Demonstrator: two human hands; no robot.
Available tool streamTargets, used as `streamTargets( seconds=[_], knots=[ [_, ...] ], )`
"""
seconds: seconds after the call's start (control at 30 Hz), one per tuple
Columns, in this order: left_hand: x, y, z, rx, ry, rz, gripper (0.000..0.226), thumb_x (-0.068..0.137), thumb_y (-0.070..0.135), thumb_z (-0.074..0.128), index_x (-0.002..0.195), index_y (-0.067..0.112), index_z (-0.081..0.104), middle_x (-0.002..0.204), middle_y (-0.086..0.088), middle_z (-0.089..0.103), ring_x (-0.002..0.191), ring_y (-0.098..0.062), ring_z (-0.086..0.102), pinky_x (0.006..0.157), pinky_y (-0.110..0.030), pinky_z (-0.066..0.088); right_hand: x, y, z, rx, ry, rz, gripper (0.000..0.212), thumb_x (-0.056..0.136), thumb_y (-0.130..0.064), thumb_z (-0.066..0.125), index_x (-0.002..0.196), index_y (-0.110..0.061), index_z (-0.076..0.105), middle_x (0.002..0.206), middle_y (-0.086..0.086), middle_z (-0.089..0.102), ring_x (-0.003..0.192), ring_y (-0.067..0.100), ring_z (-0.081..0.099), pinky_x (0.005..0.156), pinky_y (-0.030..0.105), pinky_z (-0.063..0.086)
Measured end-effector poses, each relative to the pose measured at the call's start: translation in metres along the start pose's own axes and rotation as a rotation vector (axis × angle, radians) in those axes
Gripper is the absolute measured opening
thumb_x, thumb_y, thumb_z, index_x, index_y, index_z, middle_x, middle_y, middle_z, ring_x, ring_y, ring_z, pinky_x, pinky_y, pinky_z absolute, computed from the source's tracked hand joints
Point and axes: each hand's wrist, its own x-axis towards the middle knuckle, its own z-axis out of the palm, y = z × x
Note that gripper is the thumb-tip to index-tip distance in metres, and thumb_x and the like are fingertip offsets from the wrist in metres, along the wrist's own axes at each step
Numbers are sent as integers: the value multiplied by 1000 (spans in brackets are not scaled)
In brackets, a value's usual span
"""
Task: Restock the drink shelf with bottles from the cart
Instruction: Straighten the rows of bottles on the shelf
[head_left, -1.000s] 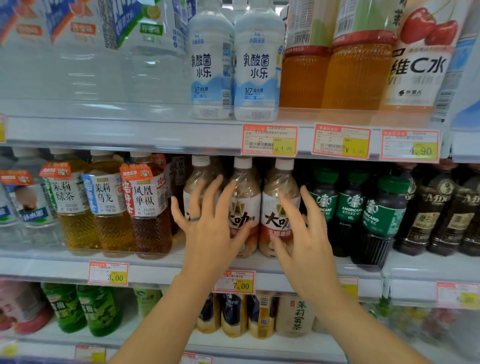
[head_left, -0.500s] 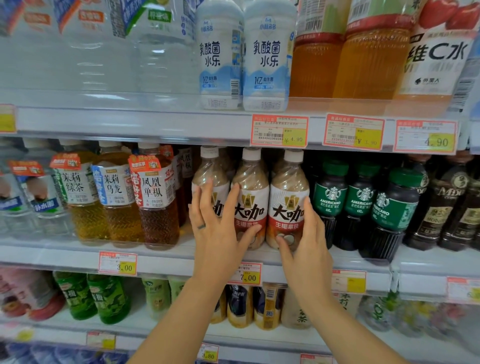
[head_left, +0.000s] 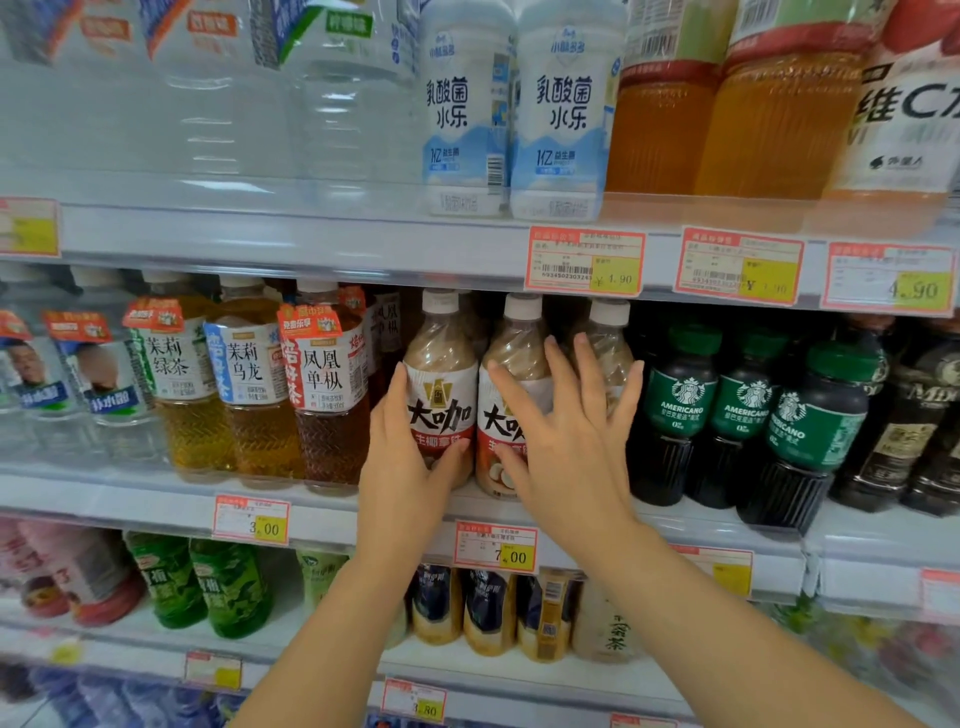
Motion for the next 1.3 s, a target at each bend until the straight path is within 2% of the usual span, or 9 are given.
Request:
streamTargets(
  seconds=[0.13, 0.3, 0.4, 0.5, 0.6, 0.73, 0.9, 1.1, 1.3],
  knots=[
    [4, -3, -3, -8, -19, 19, 92, 80, 23, 72, 148, 29, 11, 144, 0, 34, 109, 18, 22, 86, -18, 31, 1, -4, 3, 31, 5, 18, 74, 71, -40, 72, 137, -34, 40, 143, 20, 40, 137, 36, 25, 109, 64, 3],
    [-4, 1, -3, 57, 52, 55, 84, 83, 25, 68, 147, 24, 15, 147, -7, 28, 126, -5, 31, 95, -30, 43, -25, 11, -3, 311, 128, 17, 62, 82, -36, 63, 138, -30, 37, 148, 15, 32, 141, 31, 20, 115, 54, 9],
    [-25, 16, 11, 168, 149, 296, 58, 87, 32, 58, 138, 22, 33, 142, -9, 32, 126, -23, 40, 104, -44, 37, -64, 33, -5, 499, 114, 89, 50, 87, -38, 50, 136, -26, 42, 150, 6, 27, 142, 22, 19, 115, 38, 20],
    [-45, 38, 37, 241, 111, 591, 39, 86, 25, 62, 123, 25, 50, 135, -5, 41, 121, -21, 48, 111, -50, 26, -88, 60, -3, 548, 130, 200, 45, 87, -35, 49, 130, -20, 50, 144, 2, 35, 135, 18, 31, 111, 30, 25],
    [-46, 57, 58, 232, 62, 675, 31, 85, 23, 62, 116, 25, 56, 131, -1, 47, 122, -21, 49, 112, -49, 22, -96, 95, -12, 556, 283, 314, 38, 86, -27, 53, 122, -14, 55, 134, 7, 44, 125, 15, 39, 108, 24, 28],
    [-37, 85, 84, 197, 30, 726, 29, 86, 21, 61, 114, 22, 55, 128, -2, 50, 119, -21, 49, 108, -46, 30, -97, 143, -29, 558, 445, 435, 44, 84, -21, 58, 125, -9, 47, 130, 14, 43, 124, 18, 39, 109, 22, 29],
    [-14, 122, 111, 415, 76, 725, 37, 84, 29, 62, 121, 22, 58, 130, -7, 54, 119, -23, 49, 104, -42, 29, -84, 173, -28, 779, 167, 623, 73, 81, -25, 69, 141, -25, 28, 136, -14, 36, 128, 7, 38, 107, 37, 38],
    [-1, 134, 126, 563, 98, 629, 44, 87, 38, 56, 128, 24, 52, 140, -10, 44, 116, -27, 53, 93, -44, 36, -79, 184, -18, 868, 108, 592, 70, 81, -25, 69, 141, -26, 33, 135, -9, 48, 125, 8, 46, 101, 40, 45],
    [-11, 145, 135, 611, 153, 788, 51, 83, 39, 63, 130, 27, 51, 142, -9, 35, 131, -30, 38, 107, -54, 22, -92, 183, -27, 1000, 247, 596, 70, 78, -18, 72, 134, -38, 36, 131, -16, 48, 122, 3, 47, 100, 33, 45]
  ],
)
